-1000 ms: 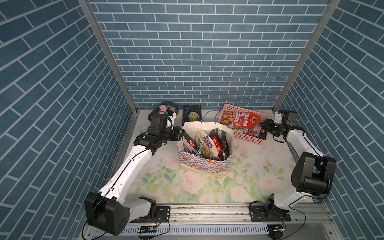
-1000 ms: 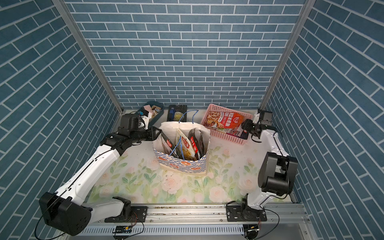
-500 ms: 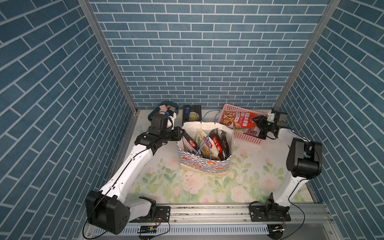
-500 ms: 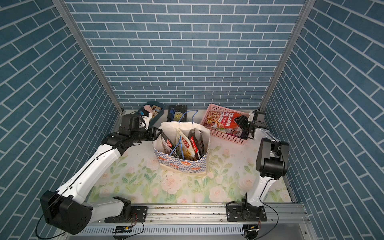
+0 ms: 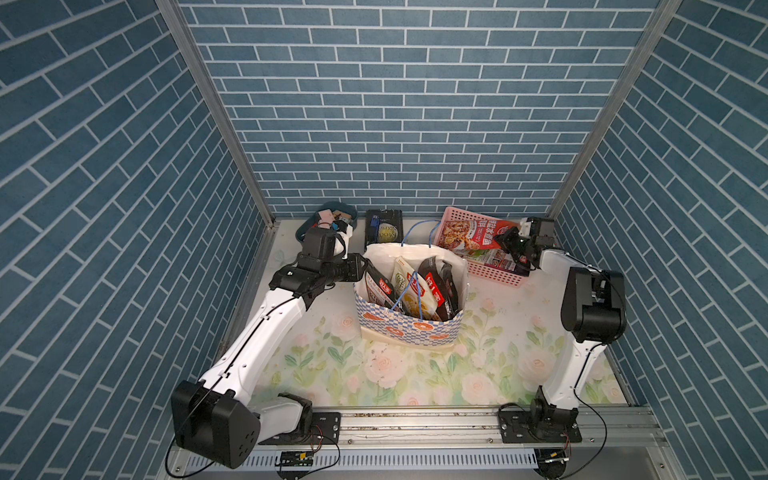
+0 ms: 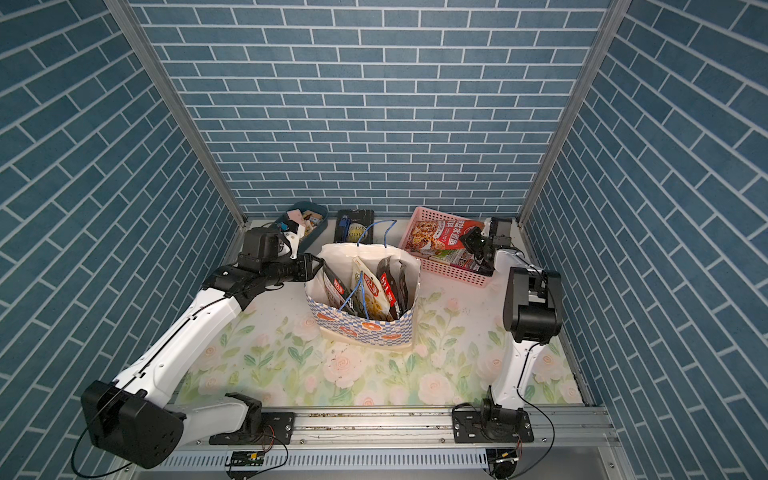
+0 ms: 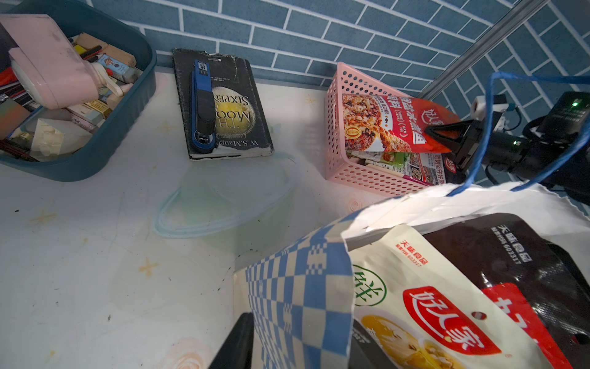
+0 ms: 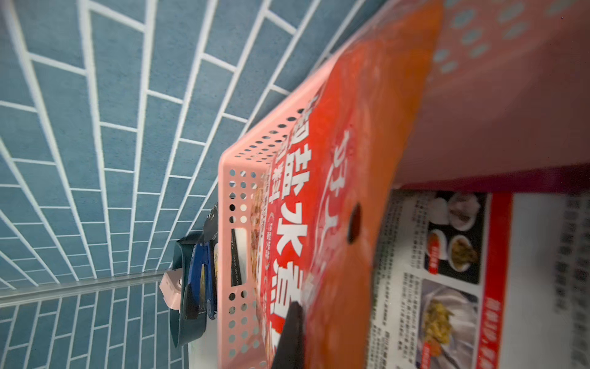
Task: Place the condiment packets inside the bag
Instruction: Pick up the condiment packet from the storage box.
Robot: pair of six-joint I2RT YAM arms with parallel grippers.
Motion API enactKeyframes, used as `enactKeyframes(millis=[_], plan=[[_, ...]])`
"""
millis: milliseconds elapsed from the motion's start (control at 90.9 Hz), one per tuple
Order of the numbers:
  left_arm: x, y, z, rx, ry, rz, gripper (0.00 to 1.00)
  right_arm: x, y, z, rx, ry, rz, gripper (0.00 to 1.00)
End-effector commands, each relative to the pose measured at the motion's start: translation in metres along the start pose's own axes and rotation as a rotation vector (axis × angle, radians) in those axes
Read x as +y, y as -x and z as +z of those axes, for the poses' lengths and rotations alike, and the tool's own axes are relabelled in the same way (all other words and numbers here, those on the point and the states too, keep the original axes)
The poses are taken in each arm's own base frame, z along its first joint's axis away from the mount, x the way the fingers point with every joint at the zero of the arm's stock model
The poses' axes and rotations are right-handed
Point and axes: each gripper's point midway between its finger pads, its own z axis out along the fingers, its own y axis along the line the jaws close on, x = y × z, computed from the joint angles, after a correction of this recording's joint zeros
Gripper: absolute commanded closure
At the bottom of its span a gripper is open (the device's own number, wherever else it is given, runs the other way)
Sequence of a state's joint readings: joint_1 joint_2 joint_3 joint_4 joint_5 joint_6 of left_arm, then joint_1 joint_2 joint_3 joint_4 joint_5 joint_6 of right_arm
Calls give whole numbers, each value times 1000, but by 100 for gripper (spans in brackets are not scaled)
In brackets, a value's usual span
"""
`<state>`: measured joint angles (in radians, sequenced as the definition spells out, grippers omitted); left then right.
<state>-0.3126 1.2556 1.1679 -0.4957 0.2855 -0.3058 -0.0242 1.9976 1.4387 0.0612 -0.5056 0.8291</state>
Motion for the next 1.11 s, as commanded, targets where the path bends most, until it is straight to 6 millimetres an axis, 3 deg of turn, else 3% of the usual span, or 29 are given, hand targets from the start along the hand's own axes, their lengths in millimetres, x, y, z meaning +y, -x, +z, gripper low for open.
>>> enactKeyframes(millis=[0,264,484,649,825,946,1100], plan=[[3,-4,5,17,10,7,60,63,39,-29,-106,26,-237,100],[2,-3,6,12,6,7,60,155,48,-73,-137,108,-526,100],[0,0,4,-1,-2,14,60,241,23,-145,-203,209,-771,100],[-3,1,3,-13,-23,15,60,312,-19,-211,-242,339,-972,100],[-5,1,3,-19,-33,8,60,379,-78,-282,-261,585,-1123,100],[-5,1,3,-22,-36,1,60,414,-119,-326,-266,788,-1187,100],[-4,-1,4,-17,-34,-3,60,445,-164,-360,-228,1024,-1219,100]])
